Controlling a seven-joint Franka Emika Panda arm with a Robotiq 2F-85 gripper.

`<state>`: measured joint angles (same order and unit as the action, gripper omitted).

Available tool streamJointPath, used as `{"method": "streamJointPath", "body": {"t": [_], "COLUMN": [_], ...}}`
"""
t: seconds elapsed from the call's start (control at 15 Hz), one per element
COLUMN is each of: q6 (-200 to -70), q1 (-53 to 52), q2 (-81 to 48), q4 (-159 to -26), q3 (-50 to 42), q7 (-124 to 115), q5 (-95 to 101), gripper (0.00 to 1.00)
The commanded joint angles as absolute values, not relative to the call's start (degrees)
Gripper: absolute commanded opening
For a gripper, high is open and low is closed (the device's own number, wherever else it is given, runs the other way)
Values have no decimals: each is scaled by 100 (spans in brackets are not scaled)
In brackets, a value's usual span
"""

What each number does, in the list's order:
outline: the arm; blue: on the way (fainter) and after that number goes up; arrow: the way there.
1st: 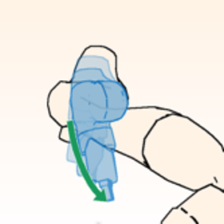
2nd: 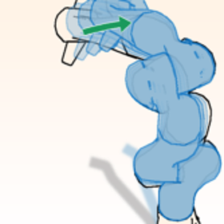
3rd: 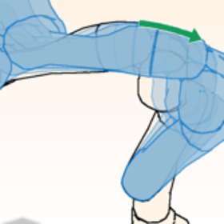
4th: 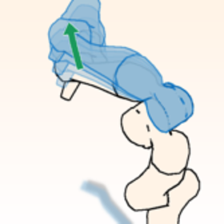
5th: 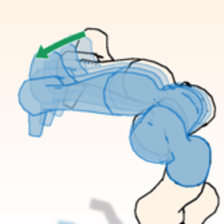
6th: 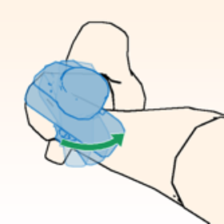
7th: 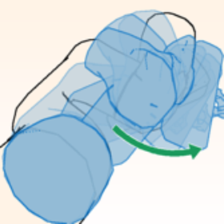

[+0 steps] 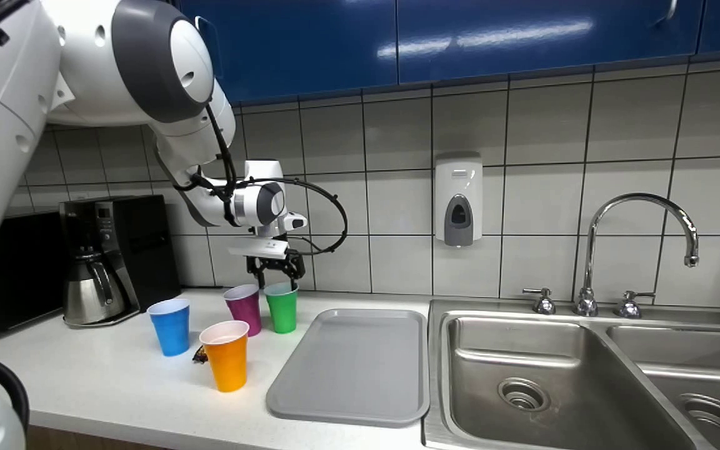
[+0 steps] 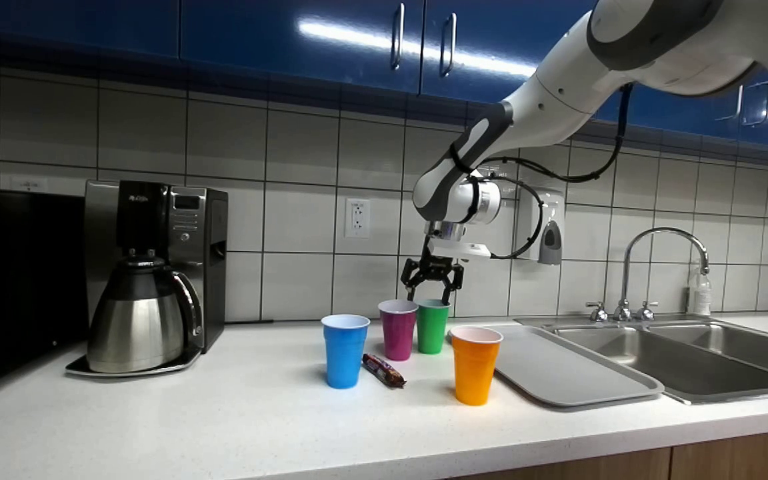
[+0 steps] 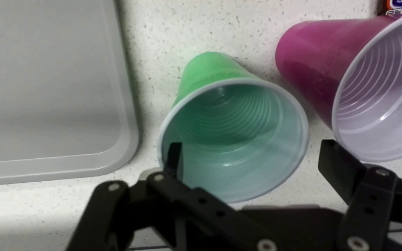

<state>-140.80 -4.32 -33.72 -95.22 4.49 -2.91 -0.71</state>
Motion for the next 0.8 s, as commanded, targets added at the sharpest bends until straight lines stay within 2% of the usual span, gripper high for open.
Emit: {"method": "streamJointPath", "body": {"t": [0.0,0.73], "q6": [-13927,-14015], "q1": [-420,-387], "q2": [-3411,-3355], "q4": [-9343,-9321], "q3": [433,433], "q7": [-175,-161], "q5": [-128,-160], "gripper": [100,100]}}
